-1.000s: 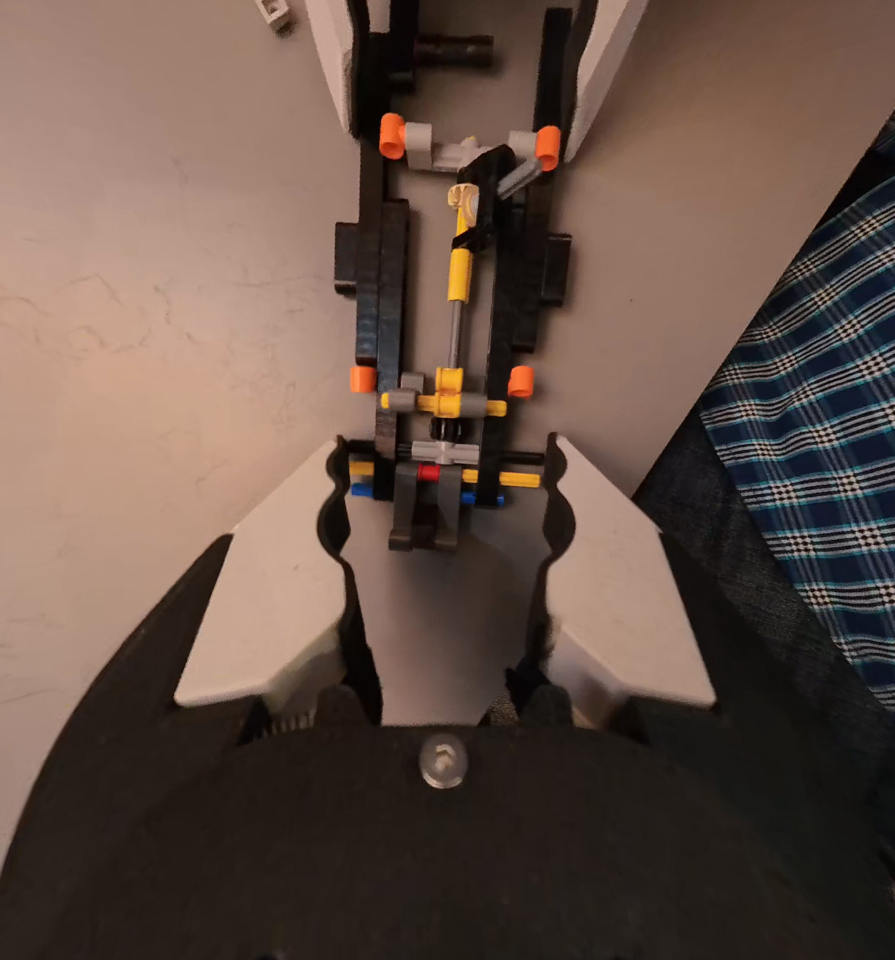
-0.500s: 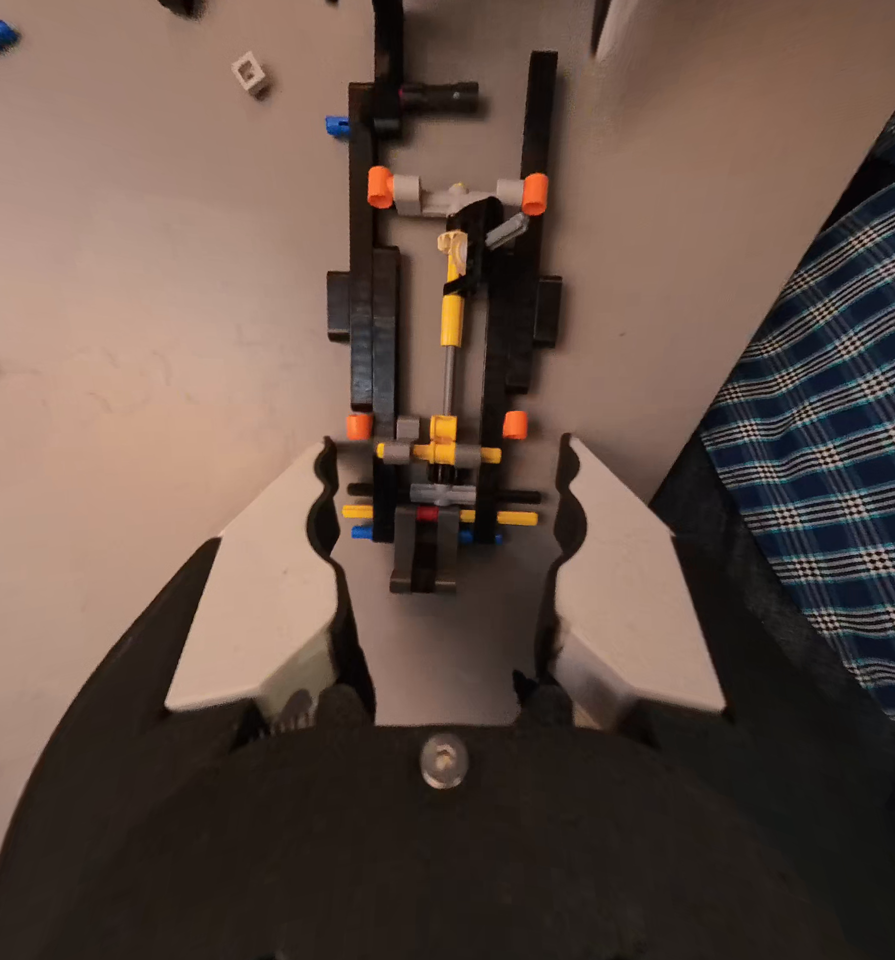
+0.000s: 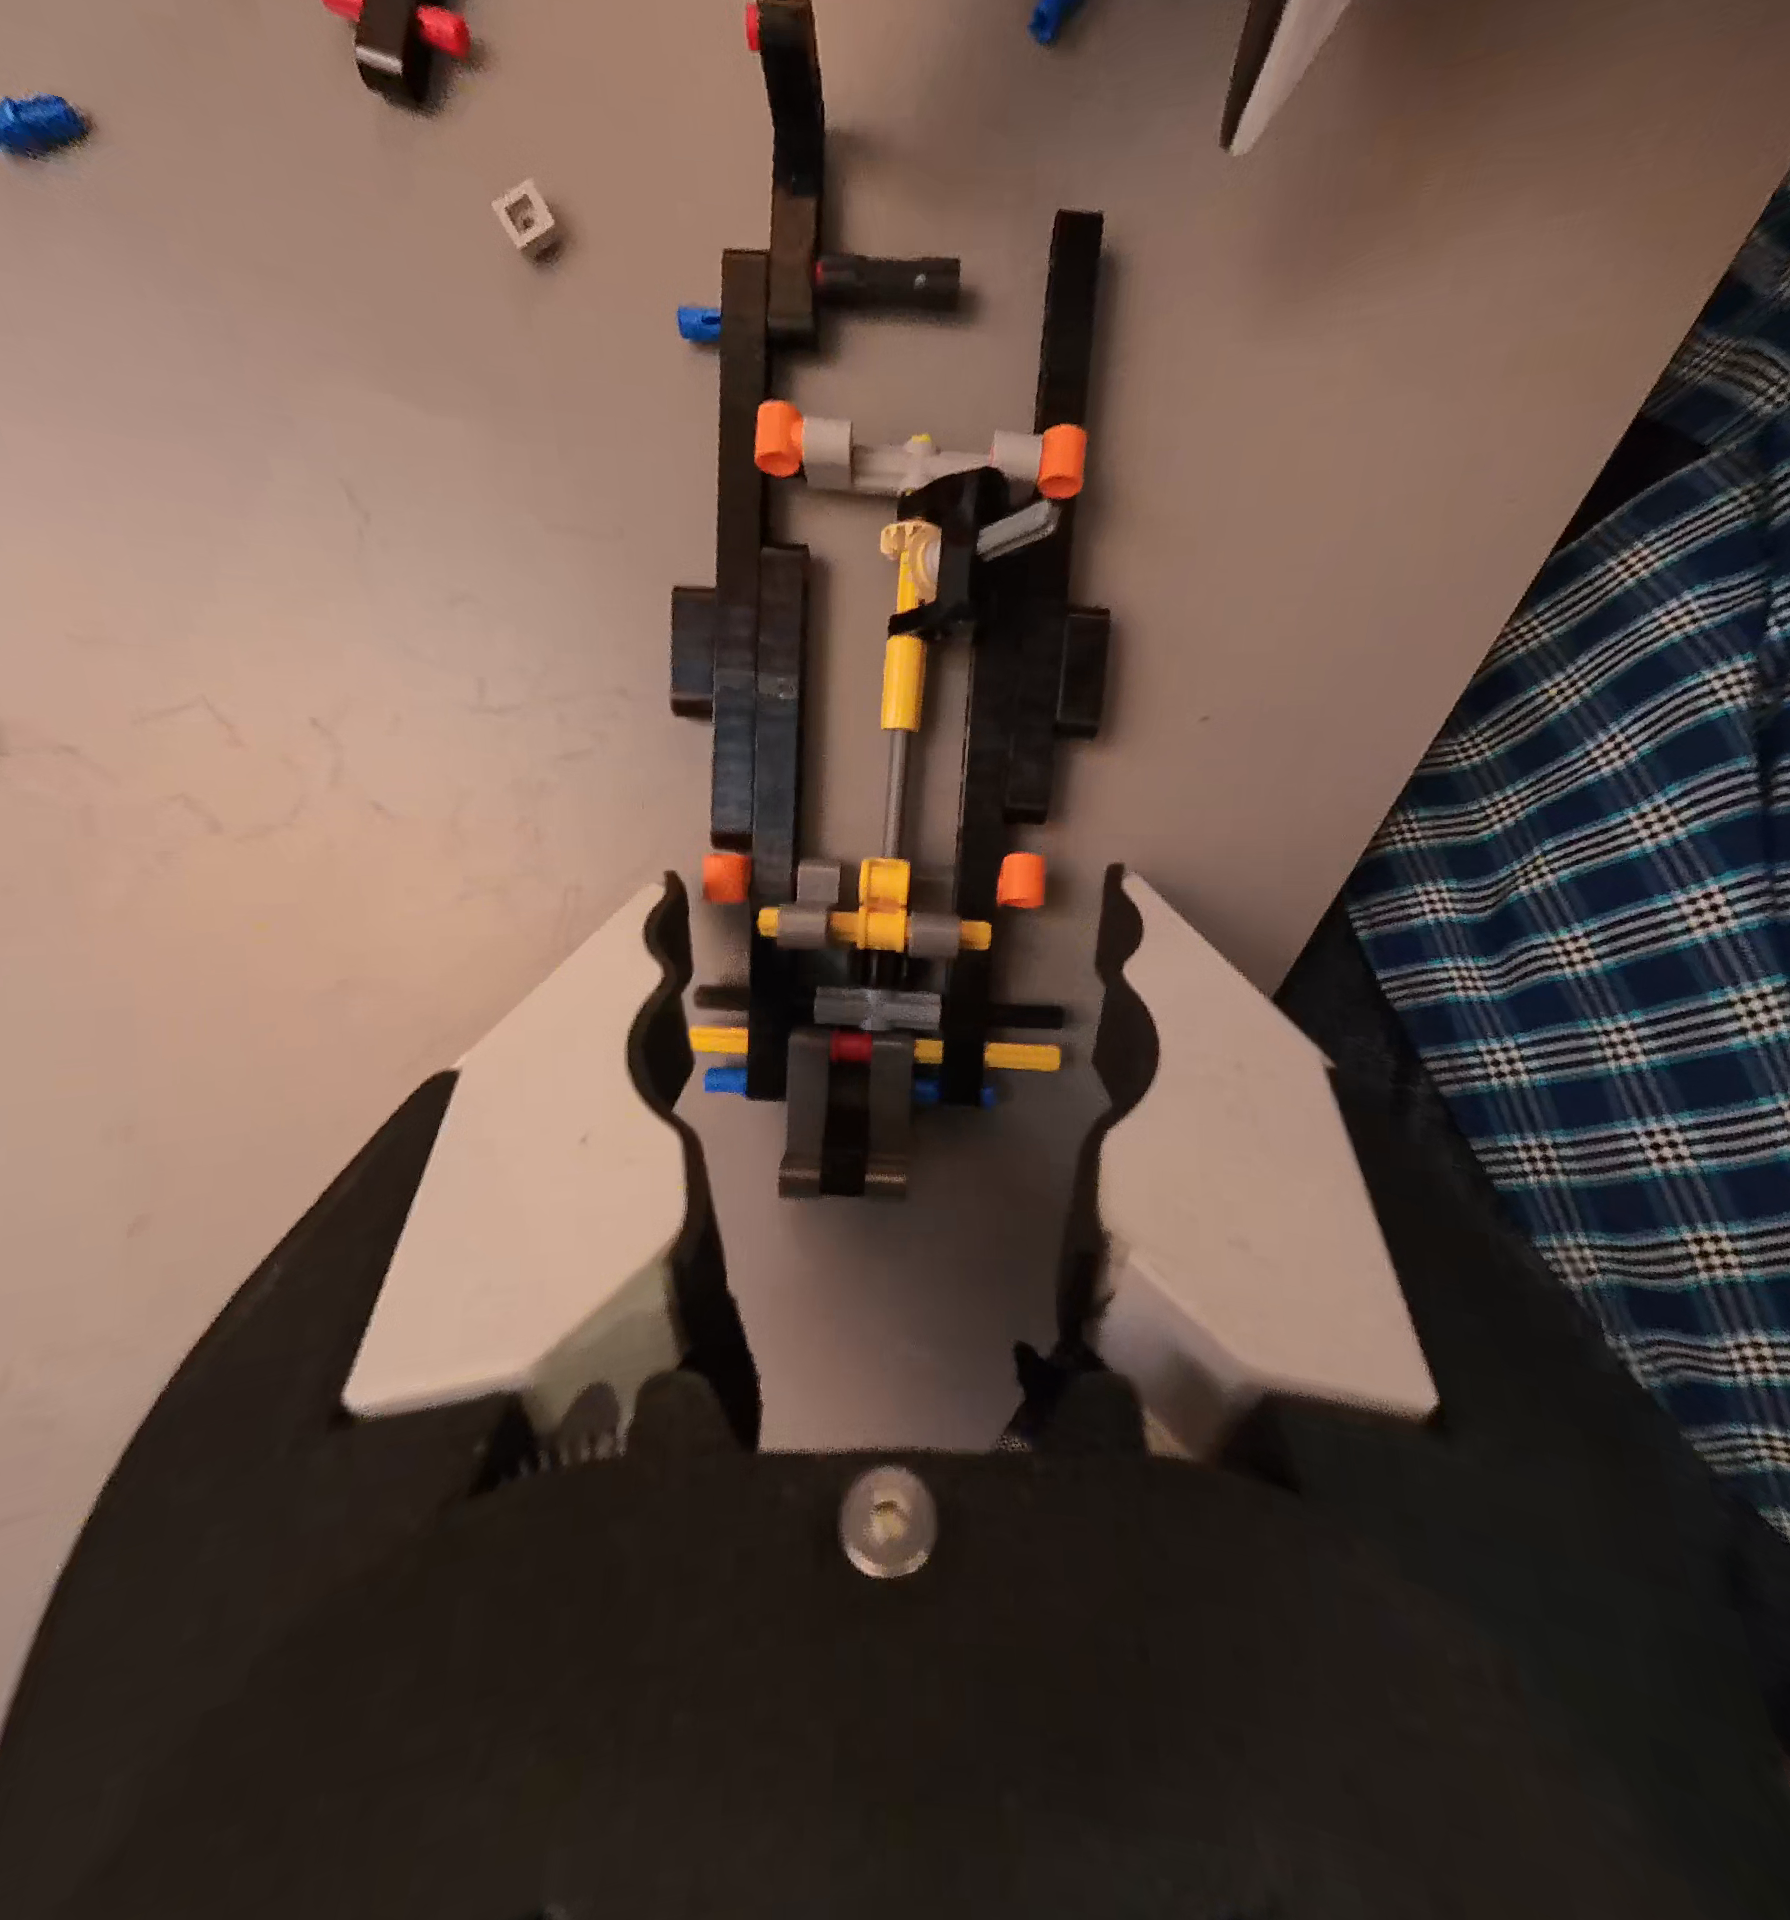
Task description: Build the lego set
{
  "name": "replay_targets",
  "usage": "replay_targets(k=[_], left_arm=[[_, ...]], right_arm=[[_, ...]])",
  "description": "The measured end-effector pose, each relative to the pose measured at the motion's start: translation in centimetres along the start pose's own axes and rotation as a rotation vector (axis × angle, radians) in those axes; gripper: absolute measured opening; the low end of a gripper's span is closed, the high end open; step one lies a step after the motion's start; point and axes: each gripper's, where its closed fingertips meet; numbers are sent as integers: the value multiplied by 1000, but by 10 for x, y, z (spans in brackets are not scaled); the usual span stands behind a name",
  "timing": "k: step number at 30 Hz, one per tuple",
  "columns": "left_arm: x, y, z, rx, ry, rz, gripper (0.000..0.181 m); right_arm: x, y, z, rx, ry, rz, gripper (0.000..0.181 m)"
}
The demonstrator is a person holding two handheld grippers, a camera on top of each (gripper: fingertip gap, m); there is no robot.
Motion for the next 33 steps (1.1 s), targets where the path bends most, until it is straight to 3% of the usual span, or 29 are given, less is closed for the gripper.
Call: replay_targets(k=[1, 7, 20, 27, 33], left_arm=[[0, 2, 0, -5, 0, -3, 76], [1, 6, -1, -5, 2, -8, 65], [6, 3, -1, 6, 21, 35, 65], [-7, -4, 1, 24, -113, 112, 74], [3, 2, 0, -23, -175, 76, 63]], right_arm=[[0, 0, 1, -2, 6, 3, 61], [-4, 7, 1, -7, 8, 11, 60], [10, 26, 1, -62, 11, -61, 38], [9, 27, 2, -56, 10, -71, 37], [9, 27, 2, -55, 17, -65, 37]])
Point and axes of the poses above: each gripper's, where its closed fingertips meet, y out along the fingers, x out of its underside, z = x × y across the jaws, and after that the axes turned 3 degrees about z, right-handed
